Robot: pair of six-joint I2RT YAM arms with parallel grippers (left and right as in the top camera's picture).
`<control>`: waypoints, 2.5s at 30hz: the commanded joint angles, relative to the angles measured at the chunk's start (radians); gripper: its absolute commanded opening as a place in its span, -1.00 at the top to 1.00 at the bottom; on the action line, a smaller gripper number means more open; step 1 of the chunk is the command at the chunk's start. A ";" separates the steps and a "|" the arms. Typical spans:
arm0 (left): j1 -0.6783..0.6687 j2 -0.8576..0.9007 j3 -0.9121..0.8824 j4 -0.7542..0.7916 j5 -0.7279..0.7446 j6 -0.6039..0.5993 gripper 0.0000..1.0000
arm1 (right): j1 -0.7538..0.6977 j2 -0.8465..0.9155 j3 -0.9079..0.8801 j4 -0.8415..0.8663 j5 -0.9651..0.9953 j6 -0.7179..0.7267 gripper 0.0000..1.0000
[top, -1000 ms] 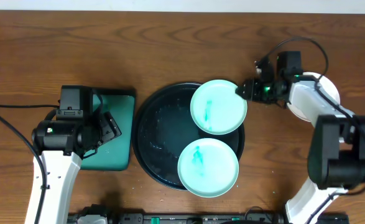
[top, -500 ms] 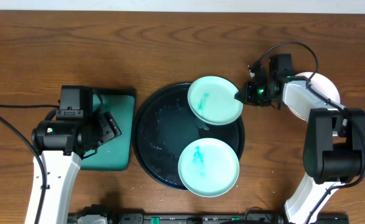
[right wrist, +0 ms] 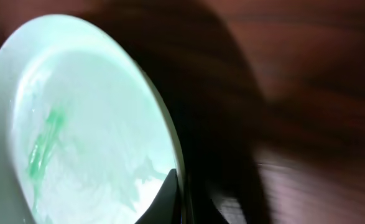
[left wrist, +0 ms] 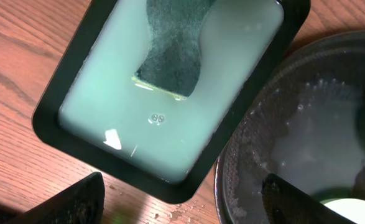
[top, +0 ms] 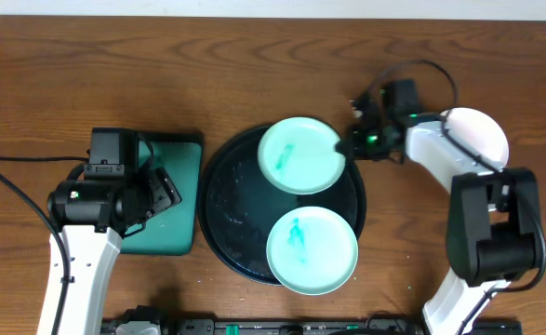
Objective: Clean dirty plates on tray and stack at the side
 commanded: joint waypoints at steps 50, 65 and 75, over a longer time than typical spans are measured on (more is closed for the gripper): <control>0.100 0.607 -0.009 0.381 -0.063 0.194 0.33 | 0.265 0.028 -0.001 -0.015 0.349 0.224 0.97; 0.101 0.635 -0.009 0.425 0.193 0.324 0.85 | 0.265 0.028 -0.001 -0.036 0.349 0.224 0.97; 0.101 0.635 -0.009 0.412 0.169 0.325 0.20 | 0.265 0.028 -0.001 -0.042 0.349 0.224 0.97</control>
